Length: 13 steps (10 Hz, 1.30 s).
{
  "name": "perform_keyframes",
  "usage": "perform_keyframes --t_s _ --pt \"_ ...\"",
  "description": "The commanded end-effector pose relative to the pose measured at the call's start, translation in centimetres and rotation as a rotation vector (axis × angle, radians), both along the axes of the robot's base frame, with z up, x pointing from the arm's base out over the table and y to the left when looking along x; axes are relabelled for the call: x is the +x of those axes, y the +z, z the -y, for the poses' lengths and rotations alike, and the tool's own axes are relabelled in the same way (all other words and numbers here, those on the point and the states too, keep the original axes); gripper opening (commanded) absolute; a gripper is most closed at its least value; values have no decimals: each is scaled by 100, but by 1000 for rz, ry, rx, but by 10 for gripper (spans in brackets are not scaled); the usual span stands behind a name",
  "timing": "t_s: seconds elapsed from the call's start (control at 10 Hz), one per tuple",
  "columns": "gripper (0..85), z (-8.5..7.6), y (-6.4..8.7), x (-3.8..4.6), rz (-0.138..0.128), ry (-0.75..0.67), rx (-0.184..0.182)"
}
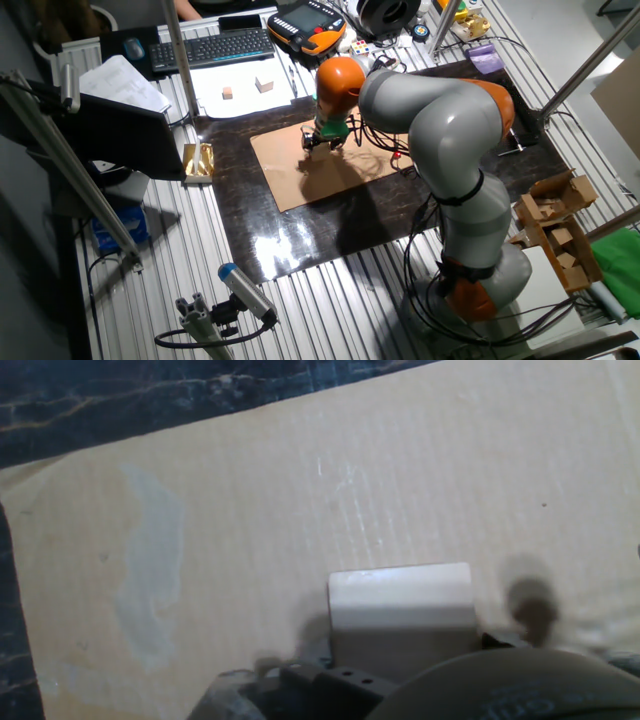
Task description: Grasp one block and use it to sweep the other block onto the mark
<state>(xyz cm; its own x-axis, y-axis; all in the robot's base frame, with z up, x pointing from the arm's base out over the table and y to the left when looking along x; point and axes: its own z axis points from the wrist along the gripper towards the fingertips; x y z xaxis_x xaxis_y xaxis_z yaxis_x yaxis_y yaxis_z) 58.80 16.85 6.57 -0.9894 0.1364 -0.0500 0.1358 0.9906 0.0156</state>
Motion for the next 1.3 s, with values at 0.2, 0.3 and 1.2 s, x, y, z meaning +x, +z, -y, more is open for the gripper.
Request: perform_keyframes --t_s 0.2,0.3,1.2 --pt "503 27 61 11 -18 17 -38" --pt "483 46 115 18 -27 22 -42" --pt "353 895 540 -9 -34 105 -83"
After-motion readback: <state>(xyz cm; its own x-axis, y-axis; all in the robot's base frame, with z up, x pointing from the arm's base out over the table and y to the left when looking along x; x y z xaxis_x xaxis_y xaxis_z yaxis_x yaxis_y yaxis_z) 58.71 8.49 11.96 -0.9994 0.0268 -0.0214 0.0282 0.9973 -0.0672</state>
